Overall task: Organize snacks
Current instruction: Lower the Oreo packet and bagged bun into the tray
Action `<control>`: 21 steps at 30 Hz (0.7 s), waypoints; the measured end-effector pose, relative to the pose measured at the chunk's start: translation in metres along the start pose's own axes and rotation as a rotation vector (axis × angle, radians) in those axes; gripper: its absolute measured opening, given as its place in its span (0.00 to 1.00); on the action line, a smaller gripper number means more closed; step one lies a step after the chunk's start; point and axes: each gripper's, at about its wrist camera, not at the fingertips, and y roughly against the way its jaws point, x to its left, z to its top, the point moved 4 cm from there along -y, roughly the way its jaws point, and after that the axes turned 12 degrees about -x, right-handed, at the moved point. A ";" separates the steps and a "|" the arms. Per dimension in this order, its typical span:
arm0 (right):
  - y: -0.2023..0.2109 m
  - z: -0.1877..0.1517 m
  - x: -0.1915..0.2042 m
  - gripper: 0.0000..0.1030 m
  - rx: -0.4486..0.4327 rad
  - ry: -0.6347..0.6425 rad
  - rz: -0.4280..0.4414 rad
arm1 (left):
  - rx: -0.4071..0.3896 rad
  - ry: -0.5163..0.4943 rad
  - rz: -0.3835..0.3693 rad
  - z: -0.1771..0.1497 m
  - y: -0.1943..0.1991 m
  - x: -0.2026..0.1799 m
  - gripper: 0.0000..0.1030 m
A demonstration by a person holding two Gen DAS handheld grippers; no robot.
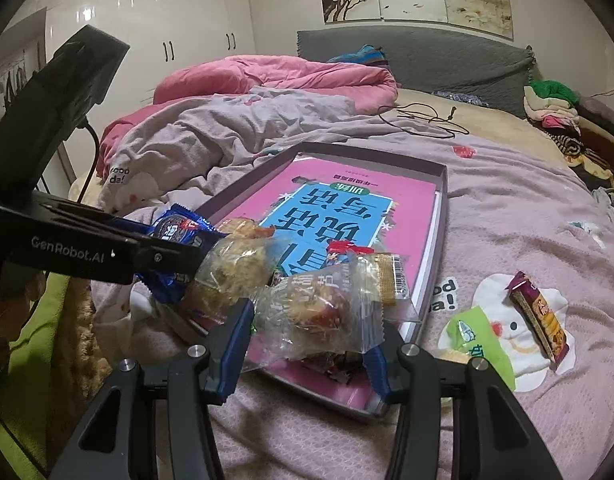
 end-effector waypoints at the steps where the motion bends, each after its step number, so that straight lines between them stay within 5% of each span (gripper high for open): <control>1: -0.001 0.000 -0.001 0.50 0.000 0.000 -0.003 | -0.001 0.001 0.000 0.000 0.000 0.000 0.52; 21: -0.007 -0.001 0.004 0.50 -0.001 -0.001 0.032 | 0.009 0.014 0.020 -0.001 -0.007 0.008 0.52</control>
